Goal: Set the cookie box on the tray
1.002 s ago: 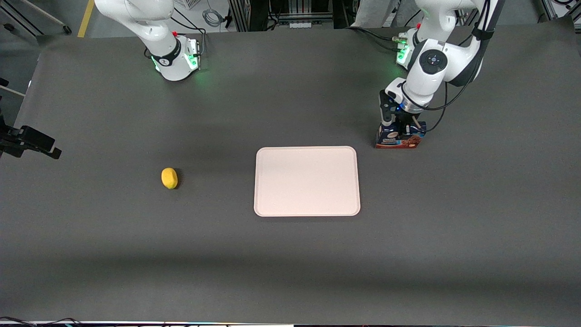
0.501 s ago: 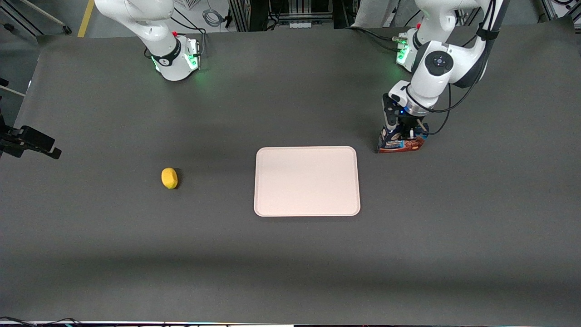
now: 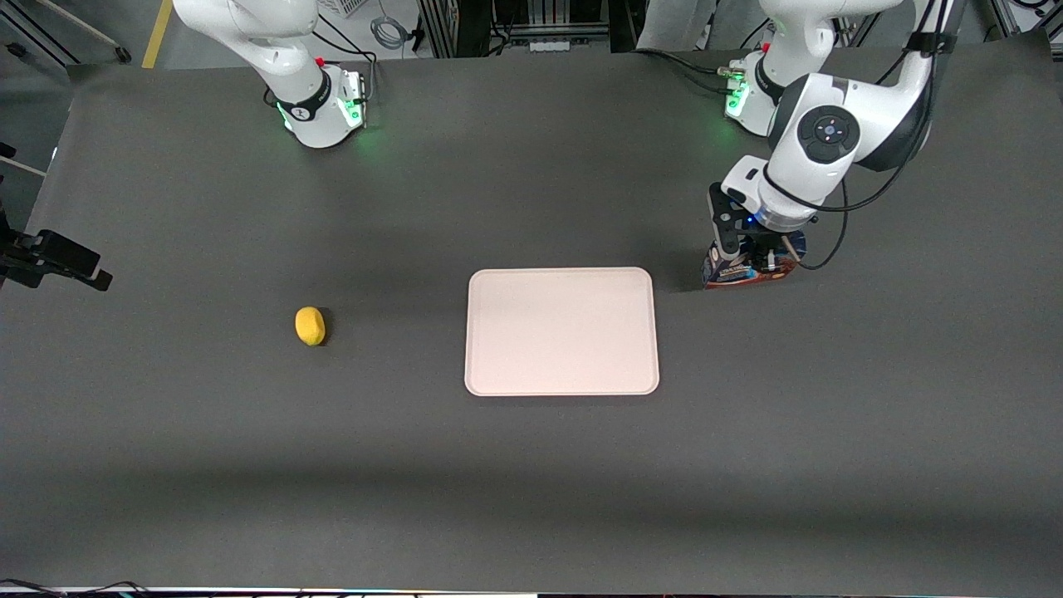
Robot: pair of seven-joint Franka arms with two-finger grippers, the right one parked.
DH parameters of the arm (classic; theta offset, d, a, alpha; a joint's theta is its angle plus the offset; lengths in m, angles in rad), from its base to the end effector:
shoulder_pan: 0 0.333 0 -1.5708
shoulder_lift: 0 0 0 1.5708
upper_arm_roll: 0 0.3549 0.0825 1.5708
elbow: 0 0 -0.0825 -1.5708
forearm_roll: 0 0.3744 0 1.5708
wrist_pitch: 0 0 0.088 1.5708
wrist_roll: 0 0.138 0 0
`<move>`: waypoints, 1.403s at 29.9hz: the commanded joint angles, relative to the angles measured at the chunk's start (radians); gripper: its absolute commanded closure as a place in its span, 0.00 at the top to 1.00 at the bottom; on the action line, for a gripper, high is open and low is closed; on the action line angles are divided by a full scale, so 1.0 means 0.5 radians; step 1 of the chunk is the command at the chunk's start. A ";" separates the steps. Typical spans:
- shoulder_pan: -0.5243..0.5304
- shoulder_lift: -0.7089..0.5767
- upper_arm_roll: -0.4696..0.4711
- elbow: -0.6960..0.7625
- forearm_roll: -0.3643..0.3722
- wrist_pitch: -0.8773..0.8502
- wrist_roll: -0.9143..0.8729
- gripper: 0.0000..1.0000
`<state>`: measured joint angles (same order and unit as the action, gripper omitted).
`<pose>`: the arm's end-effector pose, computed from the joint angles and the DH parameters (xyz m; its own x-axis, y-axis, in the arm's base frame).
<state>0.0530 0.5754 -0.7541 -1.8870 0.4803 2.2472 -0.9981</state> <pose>0.5210 -0.3638 0.2755 0.9979 0.0603 -0.0243 0.0602 -0.9982 -0.0027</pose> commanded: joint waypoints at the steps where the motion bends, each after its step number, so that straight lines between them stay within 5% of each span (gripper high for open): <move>1: -0.020 0.058 0.005 0.053 0.101 -0.012 -0.062 0.19; 12: -0.020 0.095 0.042 0.093 0.104 -0.009 -0.062 0.23; 19: -0.023 0.125 0.048 0.099 0.171 0.031 -0.059 0.60; 23: -0.023 0.138 0.051 0.099 0.211 0.034 -0.059 1.00; 42: 0.004 0.018 0.020 0.178 0.132 -0.101 0.084 1.00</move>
<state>0.0539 0.6293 -0.7334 -1.8361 0.5690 2.2649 -1.0022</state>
